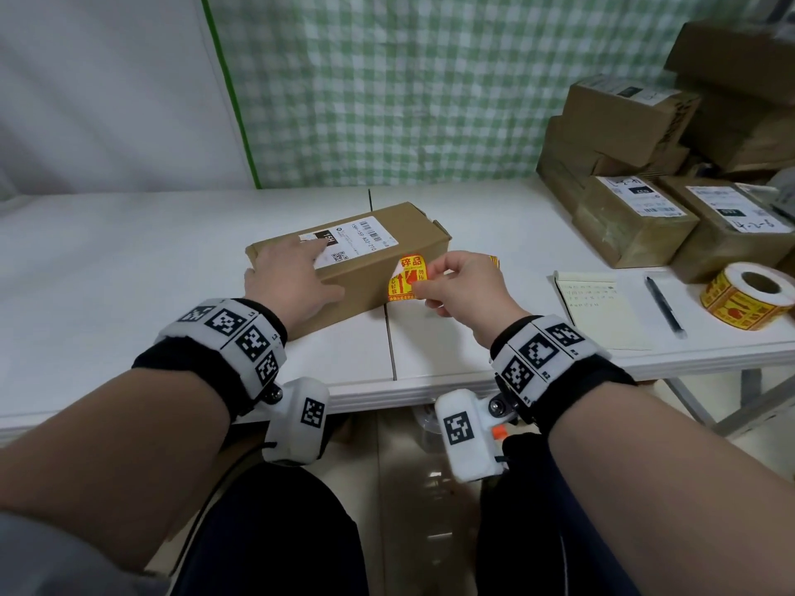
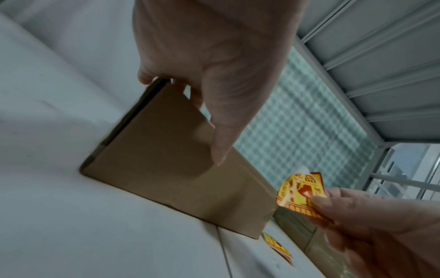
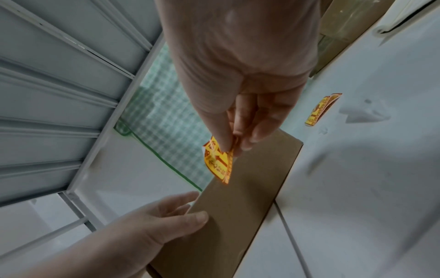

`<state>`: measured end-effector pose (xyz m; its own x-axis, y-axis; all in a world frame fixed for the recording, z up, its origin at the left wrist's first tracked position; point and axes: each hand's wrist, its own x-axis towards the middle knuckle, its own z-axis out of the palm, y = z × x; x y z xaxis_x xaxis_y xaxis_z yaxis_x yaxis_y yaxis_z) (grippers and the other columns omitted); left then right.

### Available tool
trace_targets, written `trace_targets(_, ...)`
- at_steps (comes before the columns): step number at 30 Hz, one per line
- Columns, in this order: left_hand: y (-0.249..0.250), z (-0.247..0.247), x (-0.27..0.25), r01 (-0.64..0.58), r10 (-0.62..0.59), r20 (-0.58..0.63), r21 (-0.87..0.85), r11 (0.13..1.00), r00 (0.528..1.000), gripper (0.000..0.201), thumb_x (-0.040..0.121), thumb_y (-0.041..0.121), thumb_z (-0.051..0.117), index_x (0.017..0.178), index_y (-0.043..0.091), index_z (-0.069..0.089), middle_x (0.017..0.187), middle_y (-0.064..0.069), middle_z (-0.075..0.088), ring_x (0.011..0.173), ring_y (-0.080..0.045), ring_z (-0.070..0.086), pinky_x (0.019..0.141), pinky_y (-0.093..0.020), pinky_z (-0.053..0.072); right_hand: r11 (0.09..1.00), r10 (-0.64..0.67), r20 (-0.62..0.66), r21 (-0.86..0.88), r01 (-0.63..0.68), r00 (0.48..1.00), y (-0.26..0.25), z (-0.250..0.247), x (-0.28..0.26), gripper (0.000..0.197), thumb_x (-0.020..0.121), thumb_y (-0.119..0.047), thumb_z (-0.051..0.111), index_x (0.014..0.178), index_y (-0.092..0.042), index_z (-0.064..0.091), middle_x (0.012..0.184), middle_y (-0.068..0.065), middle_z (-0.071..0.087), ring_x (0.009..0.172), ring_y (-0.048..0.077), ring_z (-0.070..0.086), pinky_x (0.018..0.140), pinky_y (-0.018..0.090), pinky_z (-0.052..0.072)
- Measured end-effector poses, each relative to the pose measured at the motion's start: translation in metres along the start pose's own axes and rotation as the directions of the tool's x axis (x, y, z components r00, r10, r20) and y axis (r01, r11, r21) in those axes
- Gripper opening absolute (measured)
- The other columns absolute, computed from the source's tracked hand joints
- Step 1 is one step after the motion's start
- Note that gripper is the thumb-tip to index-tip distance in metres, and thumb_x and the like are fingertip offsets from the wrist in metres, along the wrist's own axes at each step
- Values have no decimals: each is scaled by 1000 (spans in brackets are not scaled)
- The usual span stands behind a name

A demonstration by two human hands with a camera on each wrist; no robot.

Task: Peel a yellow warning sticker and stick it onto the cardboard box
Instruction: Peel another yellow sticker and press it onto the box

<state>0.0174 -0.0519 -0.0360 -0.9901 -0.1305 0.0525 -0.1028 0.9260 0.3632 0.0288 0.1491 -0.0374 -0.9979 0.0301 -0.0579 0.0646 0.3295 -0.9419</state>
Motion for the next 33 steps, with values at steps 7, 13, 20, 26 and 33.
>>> trace_targets(7,-1,-6,8,-57,58,-7,70,996,998,50,75,41,61,123,26,56,123,0,59,114,-26,50,97,-39,38,997,38,45,-74,-35,998,14,19,13,22,75,-12,73,60,-20,59,60,-2,55,54,15,49,57,28,48)
trace_targets(13,10,-8,9,-120,123,-22,127,985,992,66,81,69,35,103,12,61,103,-10,65,89,-25,52,66,-32,33,995,15,-4,-94,-16,1000,19,37,28,23,73,-16,73,57,-24,60,63,-7,59,67,14,54,79,40,54)
trace_targets(20,19,-1,12,-132,138,-5,248,960,990,79,71,77,43,105,7,57,103,-12,65,98,-30,57,68,-32,34,992,3,-15,-130,-5,1000,24,46,39,24,73,-17,74,57,-25,58,61,-8,57,58,10,50,71,35,50)
trace_targets(26,24,8,13,-103,119,-36,300,948,992,82,68,79,45,106,6,51,102,-18,63,100,-36,56,74,-36,42,979,-41,-43,-200,31,998,27,47,44,17,74,-21,72,61,-23,61,60,-9,56,58,10,50,63,26,43)
trace_targets(33,27,14,17,-55,69,-37,287,956,997,91,62,83,42,110,7,48,106,-19,62,104,-37,55,88,-47,47,922,-123,-34,-373,102,992,19,46,46,16,81,-27,63,67,-21,63,73,-1,64,73,18,59,65,26,44)
